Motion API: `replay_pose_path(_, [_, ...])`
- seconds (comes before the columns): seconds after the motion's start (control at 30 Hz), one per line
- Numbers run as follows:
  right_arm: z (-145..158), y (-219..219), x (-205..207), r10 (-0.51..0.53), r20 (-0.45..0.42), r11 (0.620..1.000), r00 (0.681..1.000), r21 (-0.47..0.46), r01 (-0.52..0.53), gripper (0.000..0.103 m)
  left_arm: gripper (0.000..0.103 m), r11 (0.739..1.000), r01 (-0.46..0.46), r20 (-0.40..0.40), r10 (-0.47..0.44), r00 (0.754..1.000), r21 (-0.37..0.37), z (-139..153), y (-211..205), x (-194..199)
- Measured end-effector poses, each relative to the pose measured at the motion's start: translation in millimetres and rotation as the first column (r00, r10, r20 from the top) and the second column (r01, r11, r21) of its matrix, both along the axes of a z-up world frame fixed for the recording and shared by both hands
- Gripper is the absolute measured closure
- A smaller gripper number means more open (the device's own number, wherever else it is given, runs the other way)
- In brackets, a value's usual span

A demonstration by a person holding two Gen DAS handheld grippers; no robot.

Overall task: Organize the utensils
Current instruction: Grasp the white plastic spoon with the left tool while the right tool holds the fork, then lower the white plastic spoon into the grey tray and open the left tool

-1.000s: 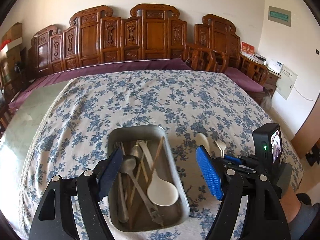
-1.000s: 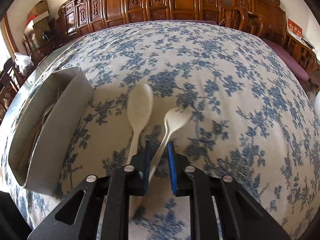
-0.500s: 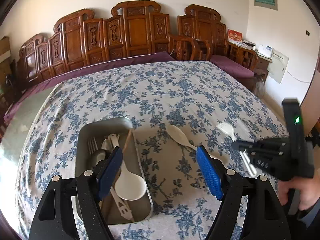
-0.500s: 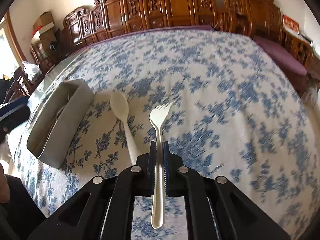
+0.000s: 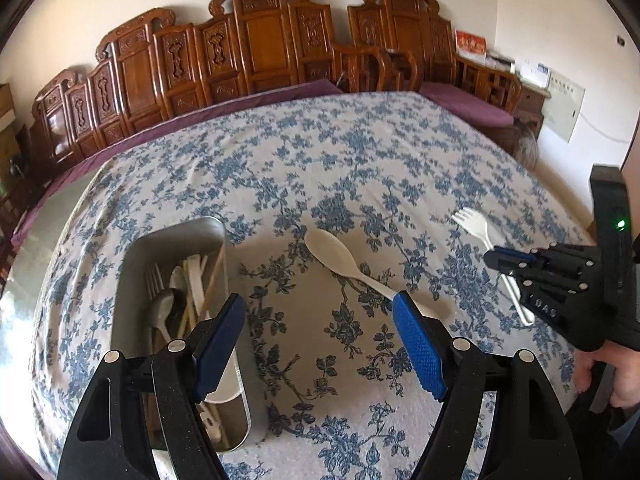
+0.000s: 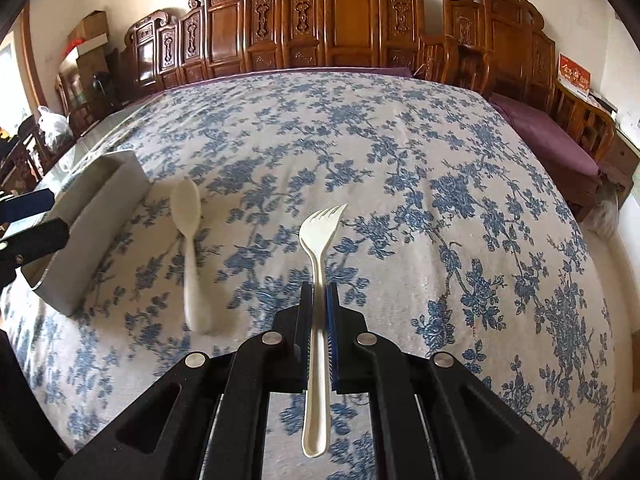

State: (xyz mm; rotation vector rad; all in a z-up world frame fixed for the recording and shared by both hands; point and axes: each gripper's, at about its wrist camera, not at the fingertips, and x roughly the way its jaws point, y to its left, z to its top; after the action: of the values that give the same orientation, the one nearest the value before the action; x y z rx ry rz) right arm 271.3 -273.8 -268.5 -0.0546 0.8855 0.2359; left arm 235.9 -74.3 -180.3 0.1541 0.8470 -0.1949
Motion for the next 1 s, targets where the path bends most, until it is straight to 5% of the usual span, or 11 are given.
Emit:
replay_pose_path(0.27, [-1,-15,3,-0.025,-0.011,0.998,1.0,0.063,0.026,0.095,0.03,1.0,-0.002,-0.094,0.002,0.996,-0.002,-29,-26,30])
replay_pose_path(0.63, [-2,-15,4,-0.023,-0.02,0.996,1.0,0.082,0.024,0.095,0.043,0.998,-0.042,-0.255,0.03,0.967,-0.042,-70,-50,72])
replay_pose_path(0.73, [-3,-14,3,-0.018,-0.029,0.995,0.999,0.097,0.021,0.095,0.055,0.998,-0.056,-0.261,0.046,0.964,-0.031,-74,-47,71])
replay_pose_path(0.87, [-6,-10,-1,-0.012,-0.04,0.995,0.999,0.1,0.016,0.095,0.091,0.998,-0.06,-0.267,0.056,0.962,-0.008,-71,-37,63])
replay_pose_path(1.0, [-6,-5,-5,0.003,-0.049,0.995,0.999,0.105,0.002,0.095,0.096,0.999,-0.047,-0.287,0.04,0.957,-0.018,-67,-27,57])
